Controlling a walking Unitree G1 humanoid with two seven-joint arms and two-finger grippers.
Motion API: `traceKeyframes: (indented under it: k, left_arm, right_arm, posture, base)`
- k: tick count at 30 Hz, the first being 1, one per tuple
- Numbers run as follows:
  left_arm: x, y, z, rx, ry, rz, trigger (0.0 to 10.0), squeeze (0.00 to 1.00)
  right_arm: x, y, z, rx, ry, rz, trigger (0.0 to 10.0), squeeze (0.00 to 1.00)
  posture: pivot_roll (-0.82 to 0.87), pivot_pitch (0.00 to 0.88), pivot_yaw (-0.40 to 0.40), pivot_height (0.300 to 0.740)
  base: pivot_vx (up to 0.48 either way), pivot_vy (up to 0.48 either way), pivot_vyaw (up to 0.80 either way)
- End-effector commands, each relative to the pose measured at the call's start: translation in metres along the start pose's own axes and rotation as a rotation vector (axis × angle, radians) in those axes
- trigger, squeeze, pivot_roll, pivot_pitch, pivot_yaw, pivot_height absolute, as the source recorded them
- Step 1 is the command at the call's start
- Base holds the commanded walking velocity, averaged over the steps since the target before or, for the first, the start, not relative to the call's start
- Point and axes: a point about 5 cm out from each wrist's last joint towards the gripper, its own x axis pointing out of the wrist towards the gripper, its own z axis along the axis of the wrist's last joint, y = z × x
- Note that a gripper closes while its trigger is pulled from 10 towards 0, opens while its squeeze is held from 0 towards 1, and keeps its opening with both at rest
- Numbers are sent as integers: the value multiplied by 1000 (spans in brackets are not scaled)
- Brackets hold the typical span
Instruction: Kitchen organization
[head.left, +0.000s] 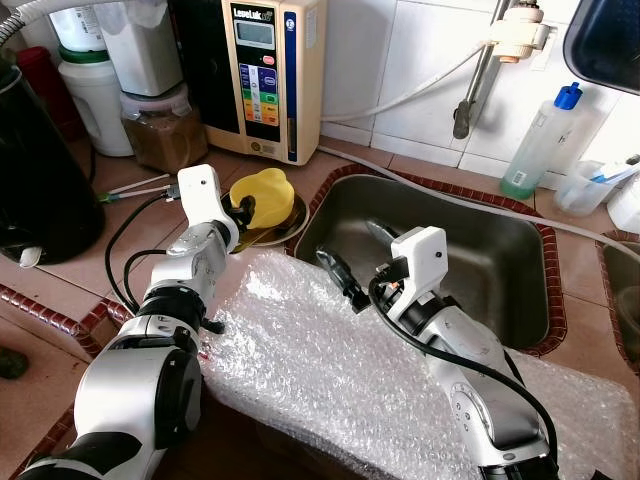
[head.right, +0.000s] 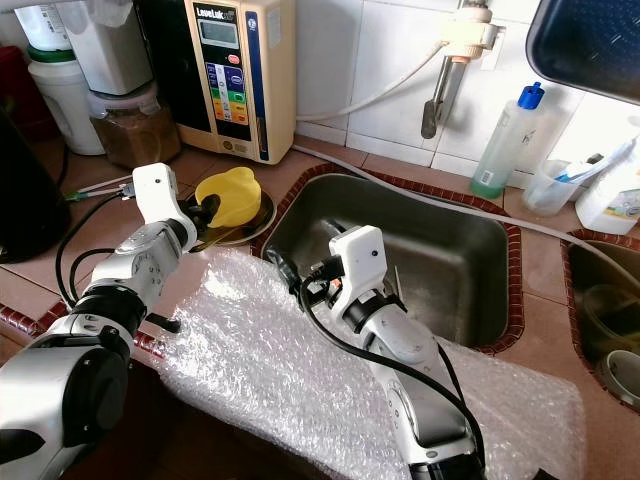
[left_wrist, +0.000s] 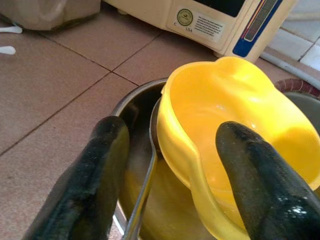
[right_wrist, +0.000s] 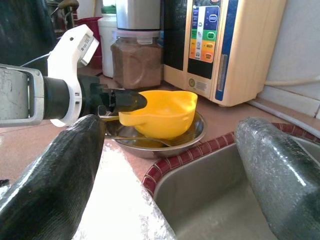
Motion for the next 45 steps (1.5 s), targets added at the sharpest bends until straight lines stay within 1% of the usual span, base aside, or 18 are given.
traceKeyframes:
  k: [1,11,15,18,21,25,29,31,33,36,38,39,40,44,45]
  left_arm:
    - [1,1,2,18,8,-1,0,0]
    - [0,7,3,28,14,12,0,0]
    - [-1,13,3,32,6,27,0,0]
    - [-1,14,3,17,-5,25,0,0]
    - [-1,11,8,-55,-53,-10,0,0]
    - [-1,5,10,-68,-75,-41,0,0]
    - [-1,3,10,-85,-79,-54,0,0]
    - [-2,1,13,-96,-110,-71,0,0]
    - [-2,0,15,-99,-124,-87,0,0]
    - [-2,2,14,-87,-116,-77,0,0]
    - [-2,3,15,-103,-130,-75,0,0]
    - [-2,2,16,-101,-132,-76,0,0]
    - [-2,3,14,-77,-119,-69,0,0]
    - [-2,4,14,-87,-128,-61,0,0]
    - [-2,5,15,-73,-129,-55,0,0]
  right_arm:
    - [-1,2,4,-2,-10,13,10000,0]
    - [0,1,2,-3,3,11,10000,0]
    - [0,-1,0,-2,10,4,10000,0]
    - [0,-1,-1,-2,12,3,10000,0]
    - [0,-2,-1,-3,16,1,10000,0]
    - [0,-3,-3,-3,21,-3,10000,0]
    - [1,-4,-3,-5,23,-4,10000,0]
    - [2,-5,-3,-7,23,-8,10000,0]
    - [3,-7,-4,-7,23,-15,10000,0]
    - [3,-7,-4,-6,23,-15,10000,0]
    - [3,-7,-4,-7,23,-17,10000,0]
    - [4,-8,-4,-8,23,-18,10000,0]
    - [4,-8,-4,-8,23,-21,10000,0]
    - [4,-10,-5,-9,23,-34,10000,0]
    - [4,-10,-5,-9,23,-36,10000,0]
  posture:
    - [-34,0,26,740]
    - [-29,0,20,740]
    - [-27,0,19,740]
    - [-27,0,19,740]
    - [-25,0,15,740]
    - [-23,0,12,740]
    - [-21,0,10,740]
    - [-21,0,10,740]
    - [-17,0,8,740]
    - [-15,0,7,740]
    - [-17,0,7,740]
    - [-14,0,6,740]
    - [-14,0,6,740]
    - [-15,0,6,740]
    - [-14,0,6,740]
  base:
    - [0,0,0]
    - [0,0,0]
    - [0,0,0]
    - [0,0,0]
    - [0,0,0]
    - [0,0,0]
    - [0,0,0]
    - [0,0,0]
    - [0,0,0]
    - [0,0,0]
    - [0,0,0]
    - [0,0,0]
    - [0,0,0]
    - [0,0,0]
    - [0,0,0]
